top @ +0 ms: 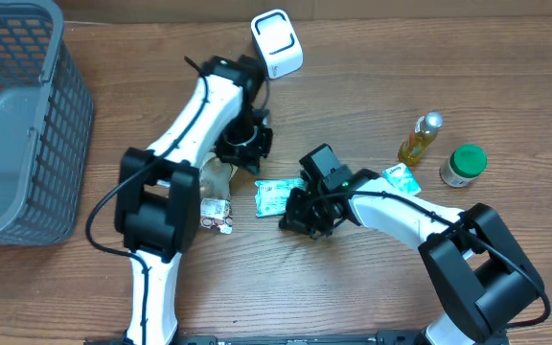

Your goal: Scan the item barcode

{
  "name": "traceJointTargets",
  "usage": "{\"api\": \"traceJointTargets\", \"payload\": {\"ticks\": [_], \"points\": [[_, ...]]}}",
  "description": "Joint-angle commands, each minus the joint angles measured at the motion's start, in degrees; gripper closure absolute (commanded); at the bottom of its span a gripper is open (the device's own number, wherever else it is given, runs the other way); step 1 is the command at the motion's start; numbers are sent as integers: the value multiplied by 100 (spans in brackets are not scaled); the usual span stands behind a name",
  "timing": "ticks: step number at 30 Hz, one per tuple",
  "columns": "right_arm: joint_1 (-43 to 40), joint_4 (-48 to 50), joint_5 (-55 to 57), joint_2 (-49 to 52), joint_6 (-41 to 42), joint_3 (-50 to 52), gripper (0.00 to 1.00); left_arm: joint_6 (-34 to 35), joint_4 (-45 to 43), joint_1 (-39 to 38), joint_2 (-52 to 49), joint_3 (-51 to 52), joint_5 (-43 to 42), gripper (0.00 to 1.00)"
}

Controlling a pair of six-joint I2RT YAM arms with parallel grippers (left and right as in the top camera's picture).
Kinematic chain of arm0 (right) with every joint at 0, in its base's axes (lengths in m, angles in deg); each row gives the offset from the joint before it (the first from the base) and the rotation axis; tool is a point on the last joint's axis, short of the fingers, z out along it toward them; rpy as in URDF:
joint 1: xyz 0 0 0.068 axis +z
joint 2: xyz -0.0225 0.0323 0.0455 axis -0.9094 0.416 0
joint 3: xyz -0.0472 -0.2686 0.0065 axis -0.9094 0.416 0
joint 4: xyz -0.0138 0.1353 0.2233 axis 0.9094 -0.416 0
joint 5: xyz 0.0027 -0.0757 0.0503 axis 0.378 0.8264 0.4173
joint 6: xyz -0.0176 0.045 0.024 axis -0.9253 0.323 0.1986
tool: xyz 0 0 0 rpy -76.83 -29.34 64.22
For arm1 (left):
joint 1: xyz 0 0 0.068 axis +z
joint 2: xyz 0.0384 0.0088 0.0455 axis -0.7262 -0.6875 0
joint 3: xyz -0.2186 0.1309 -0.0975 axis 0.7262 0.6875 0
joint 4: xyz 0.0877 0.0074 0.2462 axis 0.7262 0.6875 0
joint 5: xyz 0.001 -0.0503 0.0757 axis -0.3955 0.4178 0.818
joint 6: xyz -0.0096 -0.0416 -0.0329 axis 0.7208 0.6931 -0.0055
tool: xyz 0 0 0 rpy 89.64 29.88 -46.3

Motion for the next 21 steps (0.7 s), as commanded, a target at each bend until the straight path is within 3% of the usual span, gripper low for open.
{"api": "traceJointTargets", "payload": {"ticks": [1, 10, 21], "points": [[-149, 90, -87, -175, -275, -302, 96, -92, -107, -63, 138, 232, -79, 96], [-719, -20, 275, -175, -407, -297, 96, -72, -852, -289, 125, 1180, -42, 96], [-651, -457, 1012, -74, -424, -96, 96, 39, -1241, -251, 125, 1272, 74, 96]]}}
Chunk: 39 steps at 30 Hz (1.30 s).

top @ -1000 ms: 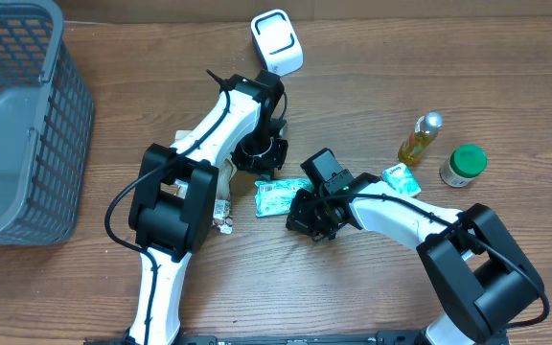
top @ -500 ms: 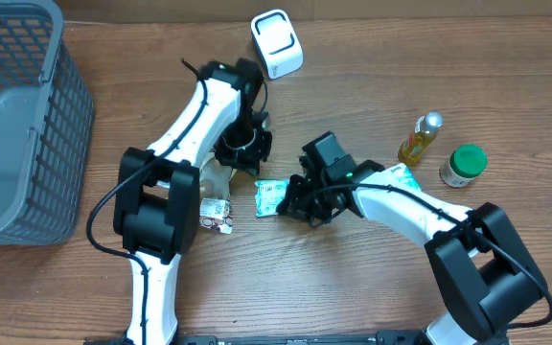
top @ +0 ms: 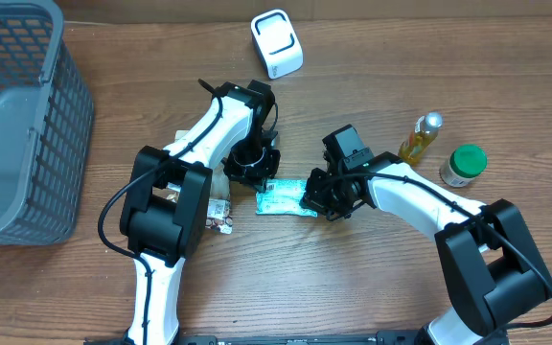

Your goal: Scan the item barcode

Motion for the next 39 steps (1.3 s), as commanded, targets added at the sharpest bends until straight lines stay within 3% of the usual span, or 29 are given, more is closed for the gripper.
{"api": "traceJointTargets", "payload": {"ticks": [1, 8, 11, 16, 20, 30, 39], "points": [[98, -4, 424, -22, -46, 116, 96, 42, -203, 37, 85, 90, 98, 96], [164, -13, 181, 7, -55, 74, 96, 17, -61, 140, 94, -70, 105, 96], [44, -109, -490, -85, -625, -247, 94, 26, 192, 367, 136, -459, 44, 96], [-201, -931, -431, -275, -1272, -1010, 68, -173, 553, 564, 162, -774, -586, 91], [-481, -1423, -179, -280, -1416, -1209, 61, -393, 575, 468, 160, -708, -669, 86], [-708, -2041, 9, -122, -1814, -1202, 60, -389, 337, 127, 140, -415, -492, 96], [-708, -1829, -26, 149, -1803, -1043, 59, -369, -50, 122, 138, 181, -446, 96]]}}
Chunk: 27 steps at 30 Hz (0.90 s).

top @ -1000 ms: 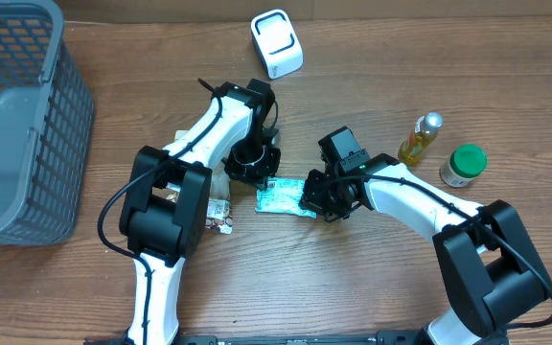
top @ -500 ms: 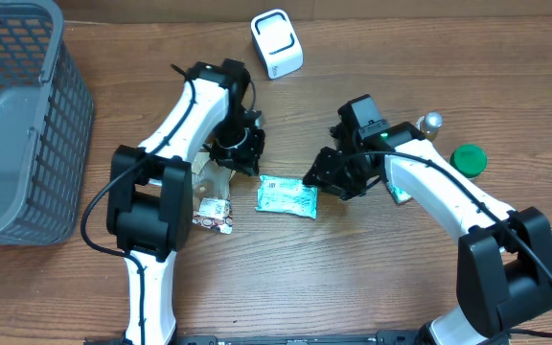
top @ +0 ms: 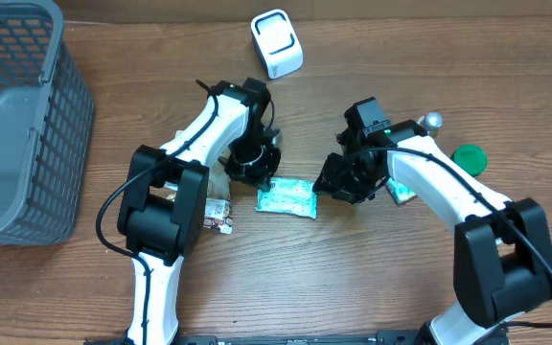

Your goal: Scan the item barcode

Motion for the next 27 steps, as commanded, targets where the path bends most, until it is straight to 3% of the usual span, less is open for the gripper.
{"api": "traceJointTargets", "payload": {"ticks": [1, 10, 22, 27], "points": [[-24, 170, -44, 76, -57, 160, 59, -61, -31, 33, 136, 153, 109, 96], [-37, 1276, -354, 76, 219, 938, 59, -61, -120, 15, 133, 162, 201, 96], [-39, 3709, -1373, 81, 920, 2037, 58, -61, -125, 15, 133, 162, 236, 96], [-35, 4157, -1502, 81, 1069, 2177, 58, -63, -162, 15, 133, 162, 236, 96]]}}
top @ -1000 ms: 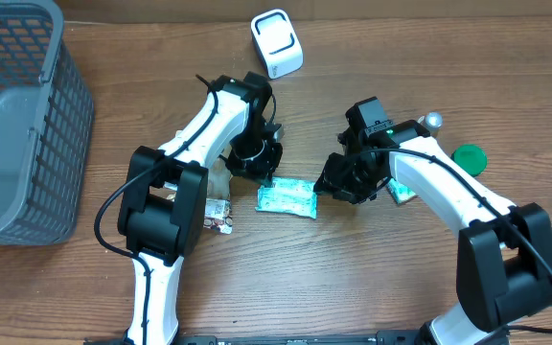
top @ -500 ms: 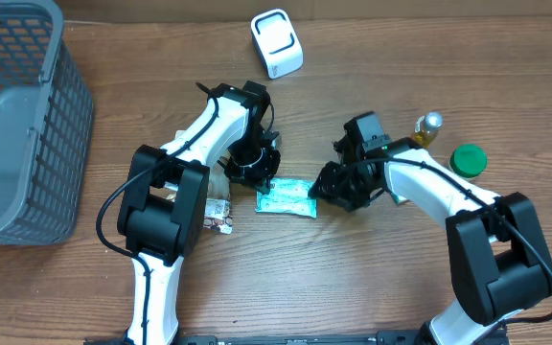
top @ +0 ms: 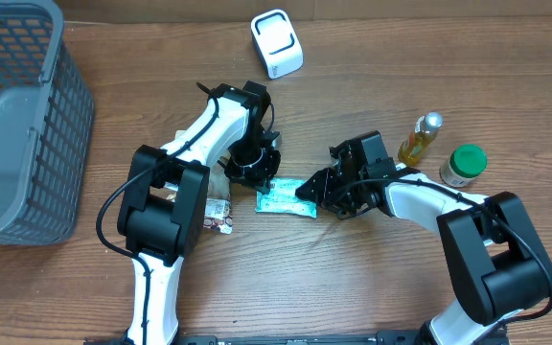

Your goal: Scan the item barcode

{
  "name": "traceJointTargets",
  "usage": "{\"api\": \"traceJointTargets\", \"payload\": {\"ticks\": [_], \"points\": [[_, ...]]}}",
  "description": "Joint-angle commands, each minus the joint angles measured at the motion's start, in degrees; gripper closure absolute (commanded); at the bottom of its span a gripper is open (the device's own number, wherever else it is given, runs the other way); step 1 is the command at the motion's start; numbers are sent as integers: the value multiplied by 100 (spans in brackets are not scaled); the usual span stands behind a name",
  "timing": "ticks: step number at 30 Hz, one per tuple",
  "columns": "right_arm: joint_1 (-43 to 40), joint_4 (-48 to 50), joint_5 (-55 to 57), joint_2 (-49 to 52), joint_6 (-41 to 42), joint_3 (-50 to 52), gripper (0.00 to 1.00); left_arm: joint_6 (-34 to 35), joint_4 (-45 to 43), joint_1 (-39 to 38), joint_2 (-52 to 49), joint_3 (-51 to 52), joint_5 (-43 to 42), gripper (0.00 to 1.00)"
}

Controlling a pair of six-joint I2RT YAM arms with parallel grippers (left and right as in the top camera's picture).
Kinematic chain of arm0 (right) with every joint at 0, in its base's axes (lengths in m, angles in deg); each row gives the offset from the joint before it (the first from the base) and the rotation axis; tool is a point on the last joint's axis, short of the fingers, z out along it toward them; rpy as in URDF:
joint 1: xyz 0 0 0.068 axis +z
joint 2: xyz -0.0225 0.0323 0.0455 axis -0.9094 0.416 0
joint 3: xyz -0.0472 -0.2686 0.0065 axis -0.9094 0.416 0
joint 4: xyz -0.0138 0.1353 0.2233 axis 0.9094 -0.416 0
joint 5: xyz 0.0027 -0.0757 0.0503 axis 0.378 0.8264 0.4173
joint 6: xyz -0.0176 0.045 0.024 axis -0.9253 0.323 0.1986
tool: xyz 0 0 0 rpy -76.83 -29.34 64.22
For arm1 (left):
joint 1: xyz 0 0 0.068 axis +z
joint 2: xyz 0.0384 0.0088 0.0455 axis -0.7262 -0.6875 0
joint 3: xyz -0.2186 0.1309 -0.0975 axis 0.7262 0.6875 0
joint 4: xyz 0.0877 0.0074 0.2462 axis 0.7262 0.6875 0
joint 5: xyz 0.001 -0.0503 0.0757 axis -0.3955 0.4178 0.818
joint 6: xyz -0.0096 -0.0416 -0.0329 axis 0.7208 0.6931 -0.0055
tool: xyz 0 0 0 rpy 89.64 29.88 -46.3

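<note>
A teal foil packet [top: 284,198] lies flat on the wooden table between the two arms. My left gripper [top: 256,172] points straight down at the packet's upper left corner, its jaws hidden under the wrist. From the right, my right gripper [top: 310,190] reaches in low, its tips at the packet's right end. Whether it has hold of the packet does not show. The white barcode scanner [top: 276,43] stands at the back of the table.
A grey mesh basket [top: 17,115] fills the far left. A small snack packet [top: 217,213] and a clear bag [top: 215,178] lie beside the left arm. An oil bottle [top: 420,139] and a green-lidded jar [top: 463,165] stand at the right.
My right gripper has moved left and down from a spot apart from the teal packet to its right end. The left gripper and the packet have stayed put.
At first the left gripper hung further back and the right gripper sat just below and right of the packet. Then the left gripper stood at the packet's upper left corner. The right gripper was later drawn back to the right, and now is at the packet again.
</note>
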Motion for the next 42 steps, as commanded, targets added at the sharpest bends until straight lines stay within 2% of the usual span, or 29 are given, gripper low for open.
{"api": "traceJointTargets", "payload": {"ticks": [1, 6, 14, 21, 28, 33, 37, 40, 42], "points": [[-31, 208, -258, 17, 205, 96, 58, -66, -61, 15, 125, 74, 214, 96], [-26, 610, -328, 22, 295, 96, 58, -66, -63, 11, 125, 74, 214, 96], [92, 715, -299, 83, 291, 96, 60, -63, -61, 9, 125, 74, 273, 96], [195, 1032, -463, 466, 291, 96, 64, -66, -66, 11, 125, 74, 278, 96], [195, 1117, -470, 472, 267, 96, 83, -39, -66, 11, 127, 72, 262, 96], [186, 1110, -470, 472, 269, 96, 82, 7, 22, 83, 155, -131, 258, 96], [155, 1110, -562, 472, 260, 94, 90, 26, 310, 302, 205, -800, 280, 96], [155, 1110, -649, 472, -66, 94, 96, 26, 452, 501, 214, -1296, 321, 96], [157, 1110, -737, 472, -201, 94, 96, 31, 511, 651, 214, -1576, 319, 96]]}}
